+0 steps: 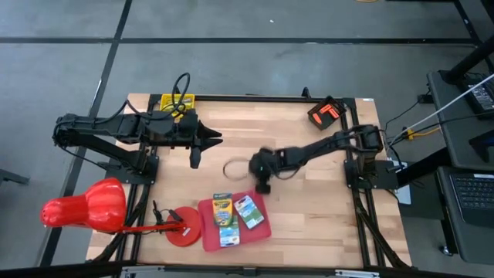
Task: Pick & Place School Supplies
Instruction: Put the orange eraser into the black bin
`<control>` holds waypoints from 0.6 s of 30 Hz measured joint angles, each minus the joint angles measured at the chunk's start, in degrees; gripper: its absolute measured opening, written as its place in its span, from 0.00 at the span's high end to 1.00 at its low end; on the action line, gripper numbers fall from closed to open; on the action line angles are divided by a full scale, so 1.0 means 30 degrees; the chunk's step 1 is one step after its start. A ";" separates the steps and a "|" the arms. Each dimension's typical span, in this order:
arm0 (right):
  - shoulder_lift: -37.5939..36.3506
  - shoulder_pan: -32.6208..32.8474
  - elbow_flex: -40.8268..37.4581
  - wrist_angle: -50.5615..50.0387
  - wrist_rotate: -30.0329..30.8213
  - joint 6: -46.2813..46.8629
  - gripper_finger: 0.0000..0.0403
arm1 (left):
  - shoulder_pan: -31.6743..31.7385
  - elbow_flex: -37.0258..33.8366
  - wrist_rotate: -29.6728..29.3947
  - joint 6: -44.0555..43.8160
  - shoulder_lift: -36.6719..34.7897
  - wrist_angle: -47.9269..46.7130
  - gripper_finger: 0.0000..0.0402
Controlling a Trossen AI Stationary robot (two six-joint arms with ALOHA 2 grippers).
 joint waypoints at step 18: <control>-1.4499 -1.1619 -0.7984 0.2591 -0.7281 0.2768 0.92 | -0.0670 -0.9599 -0.0556 -0.0193 -0.5598 0.6649 0.82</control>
